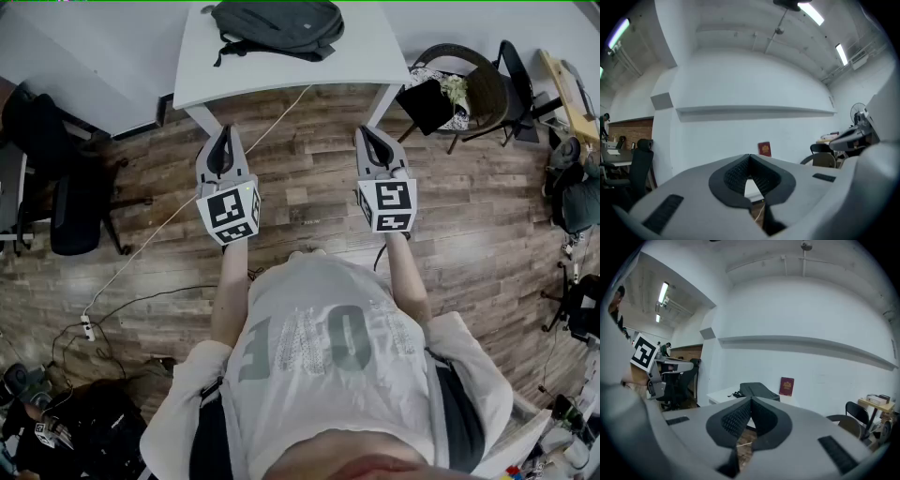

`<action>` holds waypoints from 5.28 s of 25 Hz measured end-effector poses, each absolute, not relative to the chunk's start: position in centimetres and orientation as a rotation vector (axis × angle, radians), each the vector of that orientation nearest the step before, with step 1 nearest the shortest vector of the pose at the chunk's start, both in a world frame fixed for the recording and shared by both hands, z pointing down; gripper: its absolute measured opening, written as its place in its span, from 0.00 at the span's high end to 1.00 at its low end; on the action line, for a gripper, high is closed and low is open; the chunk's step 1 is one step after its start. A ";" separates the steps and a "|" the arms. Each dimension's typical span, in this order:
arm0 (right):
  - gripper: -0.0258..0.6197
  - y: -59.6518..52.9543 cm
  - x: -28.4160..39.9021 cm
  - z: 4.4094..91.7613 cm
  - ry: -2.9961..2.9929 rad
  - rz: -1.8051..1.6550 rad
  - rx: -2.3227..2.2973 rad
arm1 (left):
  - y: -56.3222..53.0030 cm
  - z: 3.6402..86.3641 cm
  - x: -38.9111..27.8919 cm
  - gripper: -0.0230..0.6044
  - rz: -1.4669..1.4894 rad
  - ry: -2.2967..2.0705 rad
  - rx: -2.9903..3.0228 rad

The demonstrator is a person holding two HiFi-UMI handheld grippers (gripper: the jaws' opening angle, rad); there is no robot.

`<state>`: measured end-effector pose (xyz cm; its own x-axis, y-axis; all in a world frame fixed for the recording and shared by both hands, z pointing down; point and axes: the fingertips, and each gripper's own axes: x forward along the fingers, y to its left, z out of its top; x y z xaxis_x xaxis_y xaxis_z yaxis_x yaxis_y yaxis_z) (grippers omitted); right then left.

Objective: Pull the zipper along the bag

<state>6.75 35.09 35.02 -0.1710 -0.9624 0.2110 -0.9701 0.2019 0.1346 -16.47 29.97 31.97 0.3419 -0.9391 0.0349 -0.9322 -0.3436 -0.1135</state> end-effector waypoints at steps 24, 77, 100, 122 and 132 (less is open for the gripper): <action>0.92 35.7 8.8 35.9 -2.346 0.117 1.891 | 31.2 35.6 -14.5 0.92 -0.209 1.766 -2.586; 0.92 -13.3 13.4 40.9 -2.326 0.161 1.621 | -14.9 42.2 -11.7 0.90 -0.190 2.132 -2.501; 0.92 -13.2 10.7 56.3 -2.075 0.475 1.113 | -14.2 53.8 -13.3 0.67 -0.745 2.098 -2.585; 0.92 -13.8 11.8 58.4 -2.002 0.592 1.083 | -16.0 57.4 -11.6 0.67 -1.292 1.442 -2.639; 0.92 -13.8 11.9 58.4 -1.999 0.600 1.072 | -17.1 58.6 -11.3 0.67 -1.443 1.094 -2.592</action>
